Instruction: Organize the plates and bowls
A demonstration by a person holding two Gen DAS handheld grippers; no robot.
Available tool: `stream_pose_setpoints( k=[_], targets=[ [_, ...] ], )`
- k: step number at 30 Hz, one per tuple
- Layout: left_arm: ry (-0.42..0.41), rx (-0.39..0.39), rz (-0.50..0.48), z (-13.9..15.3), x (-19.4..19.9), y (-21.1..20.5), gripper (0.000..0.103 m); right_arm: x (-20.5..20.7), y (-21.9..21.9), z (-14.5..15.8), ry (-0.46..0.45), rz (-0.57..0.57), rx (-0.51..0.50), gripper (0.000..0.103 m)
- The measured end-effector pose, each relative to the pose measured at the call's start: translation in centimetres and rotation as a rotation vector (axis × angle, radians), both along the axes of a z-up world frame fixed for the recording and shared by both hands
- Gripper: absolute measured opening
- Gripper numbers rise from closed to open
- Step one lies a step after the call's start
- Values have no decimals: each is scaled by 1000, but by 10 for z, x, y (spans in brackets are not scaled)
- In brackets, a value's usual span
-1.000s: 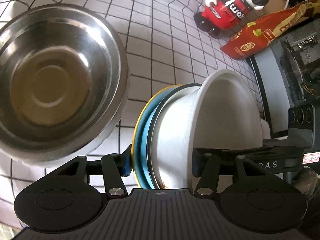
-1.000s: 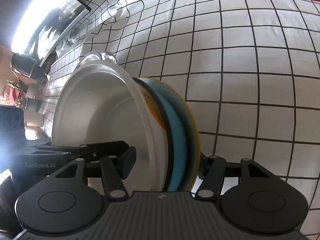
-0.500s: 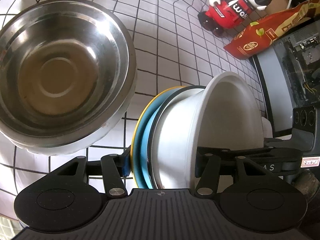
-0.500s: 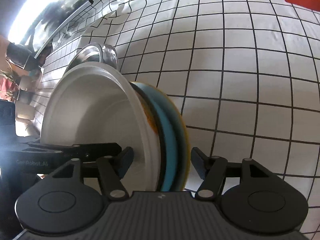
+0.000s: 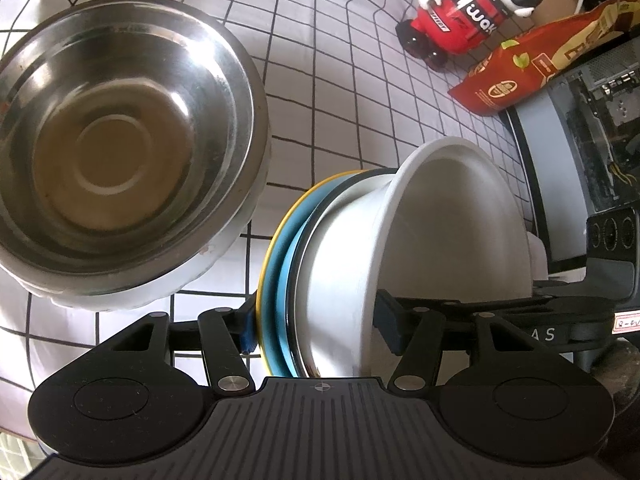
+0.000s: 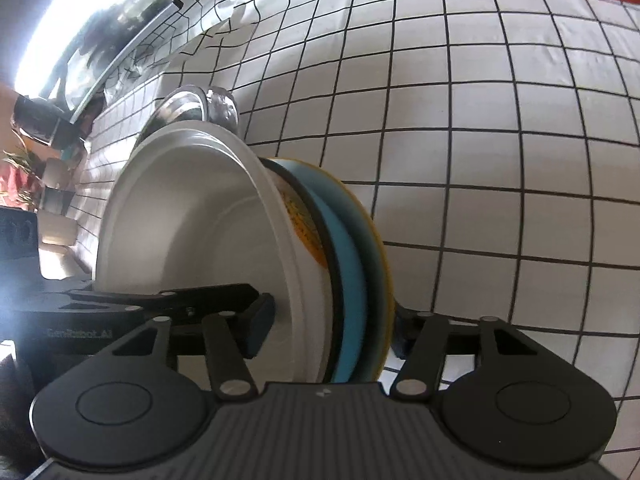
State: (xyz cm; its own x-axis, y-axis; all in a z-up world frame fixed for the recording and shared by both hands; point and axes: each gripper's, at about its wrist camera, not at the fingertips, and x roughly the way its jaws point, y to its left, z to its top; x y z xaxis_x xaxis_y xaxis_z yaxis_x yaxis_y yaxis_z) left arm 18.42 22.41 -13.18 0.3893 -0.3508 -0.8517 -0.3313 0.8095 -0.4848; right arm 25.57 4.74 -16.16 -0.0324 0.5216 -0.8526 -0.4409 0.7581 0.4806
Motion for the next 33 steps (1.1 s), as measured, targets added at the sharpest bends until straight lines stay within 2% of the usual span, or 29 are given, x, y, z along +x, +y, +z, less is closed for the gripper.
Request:
stream_pose_setpoints(
  k=[8, 12, 20, 26, 33],
  targets=[
    [36, -43, 29, -3, 2, 10, 62, 3, 5, 0, 17, 20, 4, 57],
    [34, -28, 20, -2, 8, 11, 62, 11, 9, 0, 12, 14, 2, 57],
    [36, -64, 37, -6, 17, 14, 62, 20, 5, 0, -10, 8, 17, 58],
    [39, -37, 32, -5, 19, 10, 62, 20, 11, 1, -18, 26, -11, 58],
    [52, -46, 44, -6, 18, 12, 62, 20, 14, 1, 5, 20, -31, 58]
  ],
)
